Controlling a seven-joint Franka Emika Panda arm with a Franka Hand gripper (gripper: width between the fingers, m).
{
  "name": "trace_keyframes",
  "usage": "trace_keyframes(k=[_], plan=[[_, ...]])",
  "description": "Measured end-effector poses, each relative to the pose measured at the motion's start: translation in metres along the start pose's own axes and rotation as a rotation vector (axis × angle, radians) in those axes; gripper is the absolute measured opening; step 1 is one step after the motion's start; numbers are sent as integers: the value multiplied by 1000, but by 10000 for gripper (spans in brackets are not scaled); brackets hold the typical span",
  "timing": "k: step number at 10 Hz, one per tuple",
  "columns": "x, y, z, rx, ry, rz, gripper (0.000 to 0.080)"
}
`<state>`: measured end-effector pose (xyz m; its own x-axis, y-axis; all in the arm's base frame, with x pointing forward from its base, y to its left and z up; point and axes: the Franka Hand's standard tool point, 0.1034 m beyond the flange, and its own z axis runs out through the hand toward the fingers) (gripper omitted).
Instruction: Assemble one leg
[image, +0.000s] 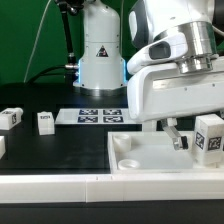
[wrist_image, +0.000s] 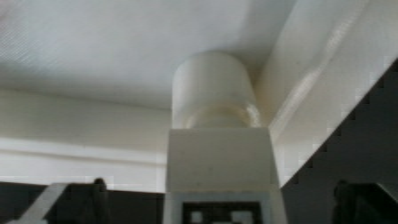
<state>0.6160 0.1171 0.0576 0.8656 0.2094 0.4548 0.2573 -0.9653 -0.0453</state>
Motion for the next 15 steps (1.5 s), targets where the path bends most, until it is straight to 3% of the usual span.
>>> trace_keyframes(k=[4,7,10,11,15], plan=[[1,0,-1,0,-1,0,649],[17,9,-28,-4,-36,-2,649],[21,10,-33,2,-77,0,649],[12,4,-30,20,-174,24,649],[9,-8,-27,73,-460,38,649]])
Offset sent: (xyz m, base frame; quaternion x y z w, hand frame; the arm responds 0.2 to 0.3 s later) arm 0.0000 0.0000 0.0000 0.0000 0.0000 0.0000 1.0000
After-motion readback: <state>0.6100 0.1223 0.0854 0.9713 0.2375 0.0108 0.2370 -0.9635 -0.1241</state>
